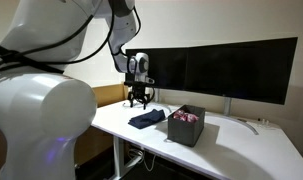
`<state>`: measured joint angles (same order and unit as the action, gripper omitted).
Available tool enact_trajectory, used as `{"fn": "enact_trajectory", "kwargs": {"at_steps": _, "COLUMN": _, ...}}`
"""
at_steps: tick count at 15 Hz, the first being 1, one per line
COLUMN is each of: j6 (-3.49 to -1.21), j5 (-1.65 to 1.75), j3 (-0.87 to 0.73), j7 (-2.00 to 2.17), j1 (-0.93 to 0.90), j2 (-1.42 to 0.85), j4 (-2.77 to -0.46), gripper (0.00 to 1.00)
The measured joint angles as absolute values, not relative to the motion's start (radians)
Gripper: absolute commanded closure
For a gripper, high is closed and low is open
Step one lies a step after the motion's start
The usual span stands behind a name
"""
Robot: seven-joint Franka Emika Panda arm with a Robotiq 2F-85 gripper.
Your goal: Put the towel inside the box
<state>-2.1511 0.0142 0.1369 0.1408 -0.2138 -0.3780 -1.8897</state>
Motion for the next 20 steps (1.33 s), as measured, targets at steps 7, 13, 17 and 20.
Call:
{"fn": "enact_trajectory", "kwargs": {"at_steps": 7, "j6": -2.147, "j5": 0.012, "j3": 0.130, "j7": 0.141, "j1": -0.212, "j2": -0.423, "j4": -1.852, "gripper": 0.00}}
{"fn": "enact_trajectory", "kwargs": {"at_steps": 13, "j6": -2.128, "j5": 0.012, "j3": 0.127, "j7": 0.141, "j1": -0.212, "j2": -0.423, "j4": -1.748, "gripper": 0.00}}
{"fn": "enact_trajectory", "kwargs": {"at_steps": 17, "j6": -2.098, "j5": 0.012, "j3": 0.125, "j7": 0.141, "j1": -0.212, "j2": -0.422, "j4": -1.681, "gripper": 0.00}}
{"fn": "enact_trajectory", "kwargs": {"at_steps": 20, "j6": -2.087, "j5": 0.012, "j3": 0.123, "j7": 0.141, "j1": -0.212, "j2": -0.422, "j4": -1.663, "gripper": 0.00}}
